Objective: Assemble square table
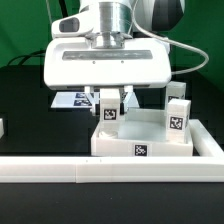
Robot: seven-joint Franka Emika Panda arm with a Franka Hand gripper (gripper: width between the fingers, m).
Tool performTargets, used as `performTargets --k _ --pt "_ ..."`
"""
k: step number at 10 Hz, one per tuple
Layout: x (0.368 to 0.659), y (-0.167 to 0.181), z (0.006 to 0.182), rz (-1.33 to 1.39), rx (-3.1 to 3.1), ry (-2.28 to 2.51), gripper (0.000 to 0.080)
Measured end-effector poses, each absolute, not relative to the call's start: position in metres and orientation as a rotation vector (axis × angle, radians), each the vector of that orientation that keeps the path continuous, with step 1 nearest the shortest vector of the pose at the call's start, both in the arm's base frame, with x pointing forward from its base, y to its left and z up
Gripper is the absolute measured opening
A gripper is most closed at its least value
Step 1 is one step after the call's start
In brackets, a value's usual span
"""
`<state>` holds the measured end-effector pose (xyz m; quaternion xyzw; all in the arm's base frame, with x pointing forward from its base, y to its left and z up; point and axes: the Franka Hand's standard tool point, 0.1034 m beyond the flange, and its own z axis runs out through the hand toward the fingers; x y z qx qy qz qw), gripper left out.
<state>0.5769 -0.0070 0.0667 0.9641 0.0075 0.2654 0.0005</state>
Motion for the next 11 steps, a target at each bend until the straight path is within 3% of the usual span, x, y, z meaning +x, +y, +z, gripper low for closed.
performTargets --k 11 --pt "0.574 -0.0094 0.0664 0.825 3.029 0.019 0.0268"
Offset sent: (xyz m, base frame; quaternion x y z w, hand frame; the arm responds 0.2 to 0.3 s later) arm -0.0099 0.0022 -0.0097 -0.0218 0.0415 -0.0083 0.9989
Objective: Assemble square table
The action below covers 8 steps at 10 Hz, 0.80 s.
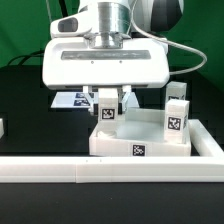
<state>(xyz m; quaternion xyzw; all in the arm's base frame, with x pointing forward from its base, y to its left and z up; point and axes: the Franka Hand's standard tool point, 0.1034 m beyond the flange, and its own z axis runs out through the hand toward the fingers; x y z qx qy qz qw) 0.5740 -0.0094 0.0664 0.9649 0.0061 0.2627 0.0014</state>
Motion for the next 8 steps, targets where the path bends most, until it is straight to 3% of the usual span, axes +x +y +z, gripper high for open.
performTargets --k 8 --pt "0.568 -0.0124 0.0636 0.814 3.033 0.048 0.0273"
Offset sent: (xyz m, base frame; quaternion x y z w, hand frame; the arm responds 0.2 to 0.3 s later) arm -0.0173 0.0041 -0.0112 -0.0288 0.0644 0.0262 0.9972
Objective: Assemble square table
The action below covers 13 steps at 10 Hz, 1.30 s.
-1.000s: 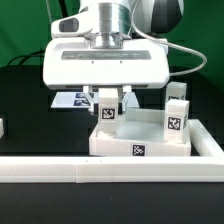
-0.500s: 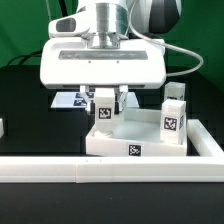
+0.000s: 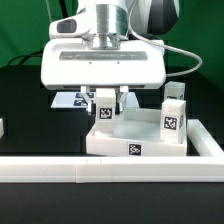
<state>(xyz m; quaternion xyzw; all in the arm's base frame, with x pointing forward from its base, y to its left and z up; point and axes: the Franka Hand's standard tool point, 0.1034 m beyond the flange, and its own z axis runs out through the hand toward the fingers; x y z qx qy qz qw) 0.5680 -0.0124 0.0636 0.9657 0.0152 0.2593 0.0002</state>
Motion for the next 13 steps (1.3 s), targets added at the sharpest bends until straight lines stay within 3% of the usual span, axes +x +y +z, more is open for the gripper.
performTargets --k 1,2,3,4,9,13 --pt "0.566 -0.012 0.061 0.797 3.042 0.049 0.0273" --pt "0.566 -0.011 0.06 0.791 3.044 0.05 0.0476" --pt "0.565 -0.011 0.06 0.789 3.045 0.05 0.0476" --pt "0.565 -0.012 0.059 0.772 3.053 0.049 0.0613" --pt "0.572 -0.021 0.095 0.639 3.116 0.053 0.0649" --pt "0.58 -0.021 0.1 0.627 3.126 0.056 0.0649"
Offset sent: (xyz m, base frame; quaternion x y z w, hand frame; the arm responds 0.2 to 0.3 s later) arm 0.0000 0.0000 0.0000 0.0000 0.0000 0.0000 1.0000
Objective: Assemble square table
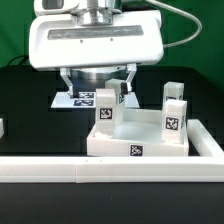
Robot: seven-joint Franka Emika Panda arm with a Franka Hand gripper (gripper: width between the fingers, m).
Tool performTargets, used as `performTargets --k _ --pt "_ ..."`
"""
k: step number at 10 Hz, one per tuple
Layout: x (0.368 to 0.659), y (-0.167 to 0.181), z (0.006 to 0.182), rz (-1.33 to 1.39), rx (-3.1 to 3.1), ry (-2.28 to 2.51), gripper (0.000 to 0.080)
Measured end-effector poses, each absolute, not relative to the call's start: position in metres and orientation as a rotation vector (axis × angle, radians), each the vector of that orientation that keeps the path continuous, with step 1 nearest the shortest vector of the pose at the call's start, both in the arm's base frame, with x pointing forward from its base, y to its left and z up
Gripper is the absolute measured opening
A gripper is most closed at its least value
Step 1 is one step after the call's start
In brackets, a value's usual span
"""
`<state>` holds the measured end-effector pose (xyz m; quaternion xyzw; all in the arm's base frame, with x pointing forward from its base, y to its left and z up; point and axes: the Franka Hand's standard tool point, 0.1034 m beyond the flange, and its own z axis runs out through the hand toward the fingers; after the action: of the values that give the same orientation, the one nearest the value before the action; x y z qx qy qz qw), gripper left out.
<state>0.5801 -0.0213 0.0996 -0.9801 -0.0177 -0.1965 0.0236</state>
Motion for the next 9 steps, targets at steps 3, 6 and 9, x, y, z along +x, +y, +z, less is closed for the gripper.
performTargets --k 3,6,9 --pt "0.576 -0.017 0.09 -0.471 -3.027 -0.052 0.0649" --pt "0.573 -0.008 0.088 -0.133 -2.991 -0.077 0.0649" --pt "0.567 -0.002 0.09 0.142 -2.941 -0.136 0.0649"
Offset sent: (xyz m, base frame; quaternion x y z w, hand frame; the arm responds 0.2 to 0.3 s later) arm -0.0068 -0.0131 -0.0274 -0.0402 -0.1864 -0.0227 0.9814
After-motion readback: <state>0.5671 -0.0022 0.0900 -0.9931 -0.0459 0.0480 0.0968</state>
